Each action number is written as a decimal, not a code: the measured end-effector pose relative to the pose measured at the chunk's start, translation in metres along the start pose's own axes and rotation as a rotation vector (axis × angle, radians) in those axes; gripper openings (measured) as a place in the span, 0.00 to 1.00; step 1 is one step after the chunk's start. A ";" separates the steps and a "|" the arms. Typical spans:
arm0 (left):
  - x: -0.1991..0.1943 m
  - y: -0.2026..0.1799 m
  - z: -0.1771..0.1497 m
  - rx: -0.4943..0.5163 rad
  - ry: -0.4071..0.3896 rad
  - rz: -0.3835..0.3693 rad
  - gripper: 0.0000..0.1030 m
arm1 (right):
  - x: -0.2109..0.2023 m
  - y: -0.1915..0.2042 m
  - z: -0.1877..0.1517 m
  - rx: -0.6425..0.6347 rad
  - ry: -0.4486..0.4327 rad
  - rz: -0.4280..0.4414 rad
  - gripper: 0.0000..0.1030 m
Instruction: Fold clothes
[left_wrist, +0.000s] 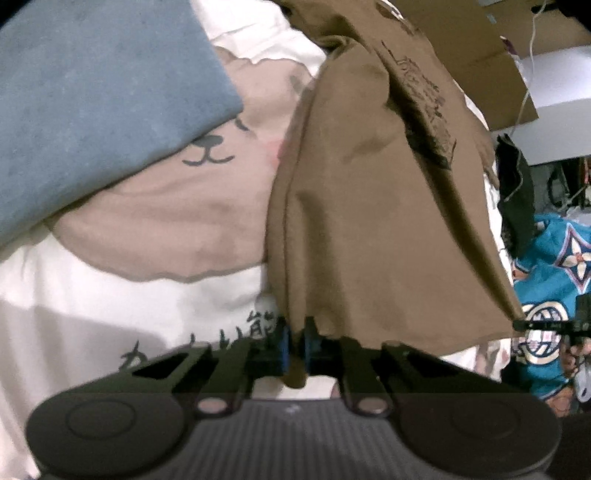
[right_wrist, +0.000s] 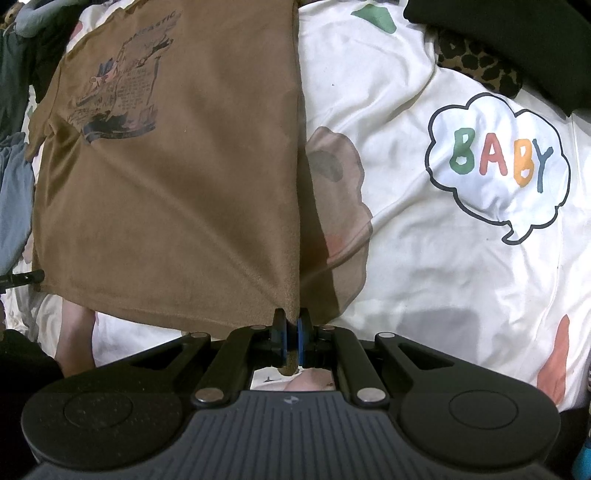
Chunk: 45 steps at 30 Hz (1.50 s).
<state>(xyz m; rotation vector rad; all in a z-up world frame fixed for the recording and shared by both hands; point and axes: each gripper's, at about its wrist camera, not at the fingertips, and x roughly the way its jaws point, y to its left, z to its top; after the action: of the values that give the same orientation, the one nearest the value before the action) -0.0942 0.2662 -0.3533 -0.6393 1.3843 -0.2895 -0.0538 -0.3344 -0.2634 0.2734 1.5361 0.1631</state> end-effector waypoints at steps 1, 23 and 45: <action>-0.004 0.000 -0.001 -0.011 -0.008 -0.010 0.04 | 0.000 0.000 0.000 -0.001 0.000 0.000 0.03; -0.082 -0.063 -0.032 -0.065 -0.032 -0.022 0.02 | -0.033 0.017 0.002 -0.072 0.008 0.014 0.03; -0.018 -0.030 -0.030 0.012 0.137 0.265 0.29 | 0.026 0.012 -0.006 -0.105 0.111 -0.140 0.13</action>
<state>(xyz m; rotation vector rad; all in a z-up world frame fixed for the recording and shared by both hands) -0.1214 0.2444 -0.3227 -0.4247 1.5790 -0.1310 -0.0586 -0.3158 -0.2850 0.0733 1.6450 0.1498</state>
